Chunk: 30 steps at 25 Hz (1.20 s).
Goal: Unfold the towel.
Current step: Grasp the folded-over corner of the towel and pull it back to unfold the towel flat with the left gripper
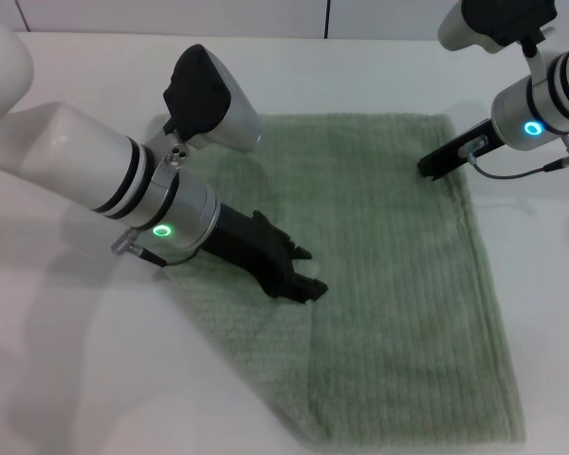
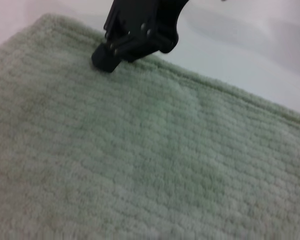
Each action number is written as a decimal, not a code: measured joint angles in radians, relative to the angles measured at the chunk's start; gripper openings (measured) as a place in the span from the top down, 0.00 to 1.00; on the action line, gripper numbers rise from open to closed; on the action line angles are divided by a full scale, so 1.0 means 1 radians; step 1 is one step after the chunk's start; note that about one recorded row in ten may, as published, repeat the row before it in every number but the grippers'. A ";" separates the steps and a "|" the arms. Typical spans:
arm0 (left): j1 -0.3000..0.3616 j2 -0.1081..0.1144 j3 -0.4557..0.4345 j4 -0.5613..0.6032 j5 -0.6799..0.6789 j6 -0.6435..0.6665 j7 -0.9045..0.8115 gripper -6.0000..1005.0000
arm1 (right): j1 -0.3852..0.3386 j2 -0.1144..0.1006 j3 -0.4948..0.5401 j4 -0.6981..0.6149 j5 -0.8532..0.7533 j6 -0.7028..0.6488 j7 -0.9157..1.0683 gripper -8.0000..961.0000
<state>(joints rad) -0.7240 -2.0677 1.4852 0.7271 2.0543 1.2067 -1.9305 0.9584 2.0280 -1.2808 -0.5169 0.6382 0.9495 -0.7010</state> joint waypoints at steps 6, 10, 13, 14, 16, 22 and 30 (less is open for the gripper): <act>-0.001 -0.001 0.001 0.007 0.013 0.016 -0.001 0.53 | 0.000 0.000 0.000 0.000 0.000 0.000 0.000 0.99; -0.001 0.001 -0.006 0.016 0.013 0.041 0.002 0.67 | 0.000 0.000 0.000 0.000 0.000 0.000 0.000 0.99; -0.001 0.001 -0.006 0.016 0.013 0.041 0.002 0.77 | 0.000 0.000 0.000 0.000 0.000 0.000 0.000 0.99; -0.001 0.001 -0.011 0.024 0.012 0.054 0.006 0.81 | 0.000 0.000 0.000 0.000 0.000 0.000 0.000 0.99; 0.007 0.003 -0.014 0.058 0.007 0.080 0.008 0.86 | -0.002 0.000 0.000 0.000 0.000 0.000 0.000 0.99; 0.011 0.004 -0.017 0.071 0.005 0.092 0.008 0.92 | -0.004 0.000 0.000 0.000 0.000 0.000 0.000 0.99; 0.023 0.007 -0.088 0.133 0.008 0.203 0.008 0.92 | -0.004 0.000 0.000 0.000 0.000 0.000 0.000 0.99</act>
<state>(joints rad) -0.7010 -2.0606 1.3972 0.8604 2.0622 1.4100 -1.9221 0.9547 2.0279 -1.2808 -0.5170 0.6379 0.9495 -0.7010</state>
